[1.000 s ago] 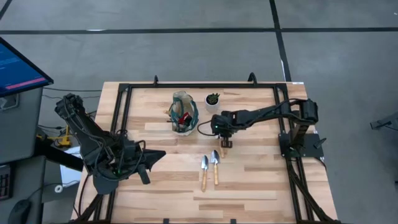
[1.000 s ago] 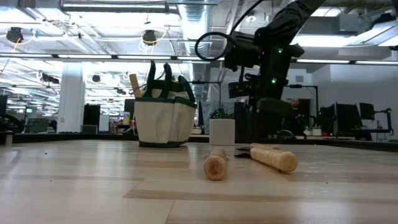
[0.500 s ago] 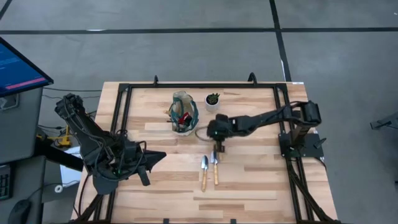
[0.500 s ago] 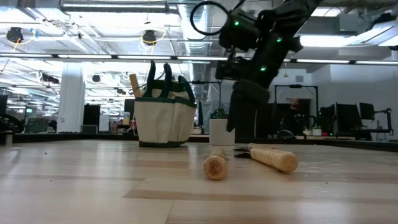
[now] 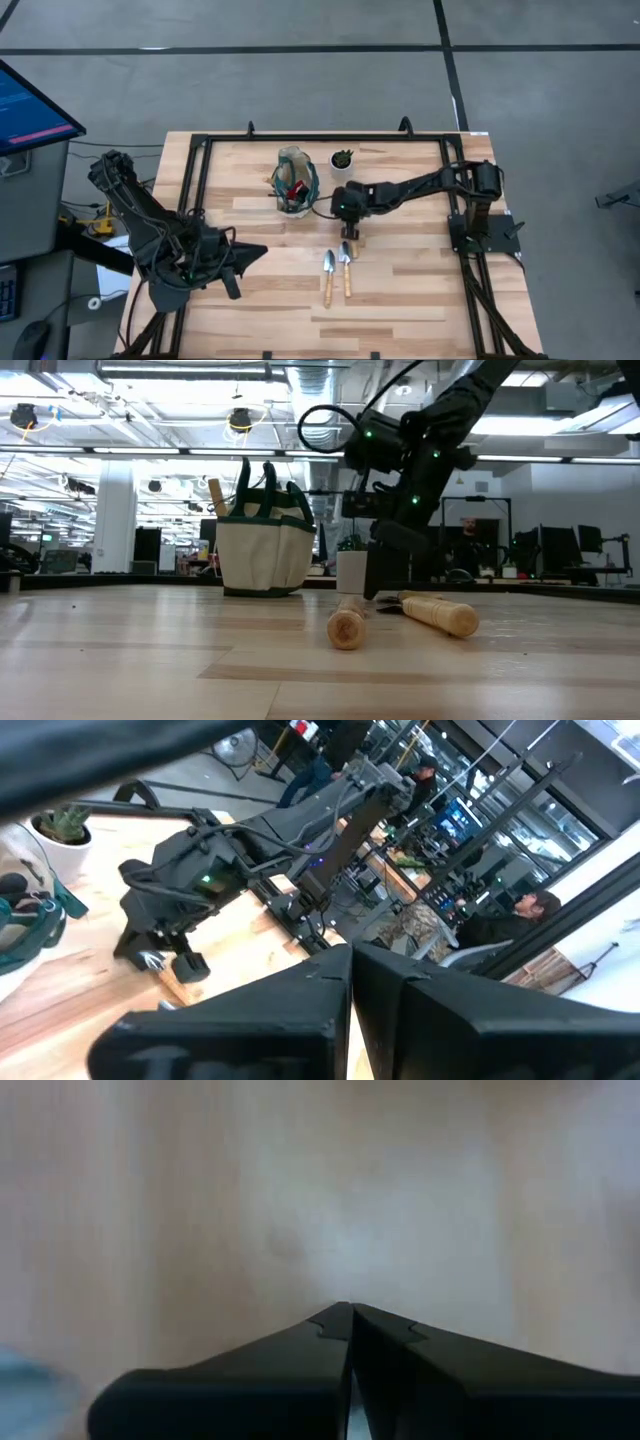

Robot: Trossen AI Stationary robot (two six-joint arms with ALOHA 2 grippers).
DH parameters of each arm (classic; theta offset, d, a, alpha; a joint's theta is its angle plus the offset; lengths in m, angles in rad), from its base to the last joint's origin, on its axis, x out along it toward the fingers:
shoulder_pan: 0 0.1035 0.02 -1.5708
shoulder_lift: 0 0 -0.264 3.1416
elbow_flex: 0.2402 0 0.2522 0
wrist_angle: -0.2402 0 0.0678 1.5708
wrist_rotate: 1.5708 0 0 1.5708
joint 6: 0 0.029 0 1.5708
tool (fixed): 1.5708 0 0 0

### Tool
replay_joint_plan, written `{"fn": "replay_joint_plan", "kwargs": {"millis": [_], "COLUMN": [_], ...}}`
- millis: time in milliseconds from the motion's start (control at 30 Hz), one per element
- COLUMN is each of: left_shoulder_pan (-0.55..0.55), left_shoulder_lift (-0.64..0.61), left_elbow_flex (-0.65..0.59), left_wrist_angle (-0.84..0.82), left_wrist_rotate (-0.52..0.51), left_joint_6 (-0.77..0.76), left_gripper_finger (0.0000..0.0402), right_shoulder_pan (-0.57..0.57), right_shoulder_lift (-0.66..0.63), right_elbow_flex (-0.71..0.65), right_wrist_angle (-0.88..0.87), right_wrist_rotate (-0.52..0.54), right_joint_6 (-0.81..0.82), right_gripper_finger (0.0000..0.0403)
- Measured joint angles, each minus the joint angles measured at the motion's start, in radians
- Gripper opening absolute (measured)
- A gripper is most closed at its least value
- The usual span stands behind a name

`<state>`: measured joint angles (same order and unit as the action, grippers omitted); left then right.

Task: Pick & Place Garden tools in Gardening bag
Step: Put the top light brown trowel into the pocket of the white gardening bag

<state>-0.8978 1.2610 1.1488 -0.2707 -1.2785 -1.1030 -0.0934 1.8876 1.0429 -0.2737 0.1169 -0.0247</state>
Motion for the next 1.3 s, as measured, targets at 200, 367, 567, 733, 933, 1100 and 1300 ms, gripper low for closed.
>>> {"fn": "replay_joint_plan", "kwargs": {"millis": [200, 367, 567, 733, 933, 1100, 1300], "left_shoulder_pan": [0.000, -0.006, -0.023, -0.043, -0.059, -0.059, -0.059], "left_shoulder_lift": [0.000, 0.000, 0.000, 0.000, 0.000, 0.000, 0.000], "left_elbow_flex": [0.000, 0.000, 0.000, 0.000, 0.000, 0.000, 0.000], "left_wrist_angle": [0.004, 0.004, 0.008, 0.011, 0.011, 0.010, 0.017], "left_wrist_rotate": [0.002, 0.005, 0.010, 0.010, 0.009, 0.007, 0.006], "left_joint_6": [0.000, 0.004, 0.024, 0.025, 0.025, 0.025, 0.025], "left_gripper_finger": [0.0001, 0.0001, 0.0001, 0.0001, 0.0001, 0.0001, 0.0001], "right_shoulder_pan": [0.041, 0.081, 0.172, 0.267, 0.327, 0.351, 0.446], "right_shoulder_lift": [0.000, -0.024, -0.048, -0.072, -0.243, -0.407, -0.475], "right_elbow_flex": [0.005, 0.004, 0.000, -0.005, -0.004, -0.002, -0.002], "right_wrist_angle": [-0.068, -0.202, -0.360, -0.490, -0.537, -0.552, -0.639], "right_wrist_rotate": [0.028, 0.070, 0.090, 0.083, 0.103, 0.075, -0.057], "right_joint_6": [0.045, 0.217, 0.417, 0.506, 0.427, 0.266, 0.141], "right_gripper_finger": [0.0000, 0.0000, 0.0000, 0.0000, 0.0000, 0.0003, 0.0058]}}
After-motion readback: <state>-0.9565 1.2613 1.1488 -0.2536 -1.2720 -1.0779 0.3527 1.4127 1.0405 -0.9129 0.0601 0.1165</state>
